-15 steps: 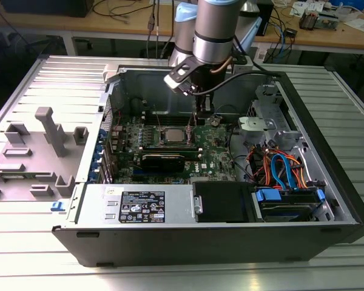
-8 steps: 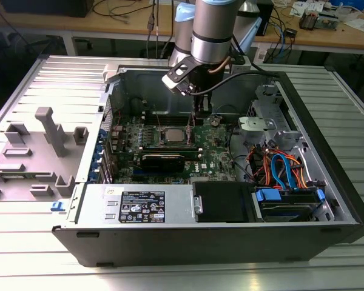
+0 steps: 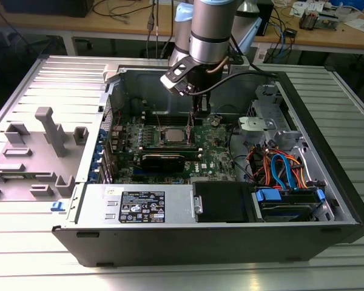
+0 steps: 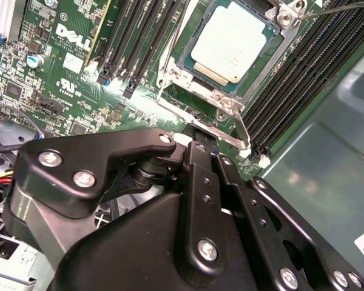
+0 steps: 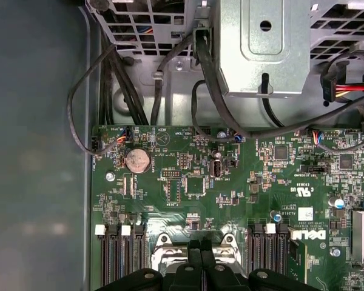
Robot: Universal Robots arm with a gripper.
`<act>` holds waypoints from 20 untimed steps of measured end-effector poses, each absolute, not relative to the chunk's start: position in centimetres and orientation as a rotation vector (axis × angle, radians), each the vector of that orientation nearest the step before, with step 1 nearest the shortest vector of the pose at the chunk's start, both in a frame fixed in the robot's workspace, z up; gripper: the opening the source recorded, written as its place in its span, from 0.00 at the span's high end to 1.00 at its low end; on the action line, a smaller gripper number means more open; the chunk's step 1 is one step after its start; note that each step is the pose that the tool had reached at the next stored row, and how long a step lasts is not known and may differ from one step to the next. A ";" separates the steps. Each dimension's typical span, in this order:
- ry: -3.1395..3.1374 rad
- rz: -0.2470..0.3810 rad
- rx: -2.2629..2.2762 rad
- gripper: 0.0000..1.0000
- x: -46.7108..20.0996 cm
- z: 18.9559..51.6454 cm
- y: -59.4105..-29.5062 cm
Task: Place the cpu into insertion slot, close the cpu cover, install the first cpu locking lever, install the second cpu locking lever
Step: 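Close the cpu cover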
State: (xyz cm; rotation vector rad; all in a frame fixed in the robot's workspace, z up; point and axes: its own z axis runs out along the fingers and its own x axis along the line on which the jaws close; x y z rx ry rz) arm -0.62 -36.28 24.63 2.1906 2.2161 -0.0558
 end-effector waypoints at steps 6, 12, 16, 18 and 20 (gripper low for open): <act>2.216 -0.056 2.191 0.89 -0.9 24.6 -36.3; 2.216 -0.056 2.191 0.89 -1.2 24.6 -36.3; 2.216 -0.056 2.191 0.89 -1.4 24.6 -36.3; 2.216 -0.056 2.191 0.89 -1.7 24.6 -36.3; 2.216 -0.056 2.191 0.89 -2.0 24.6 -36.3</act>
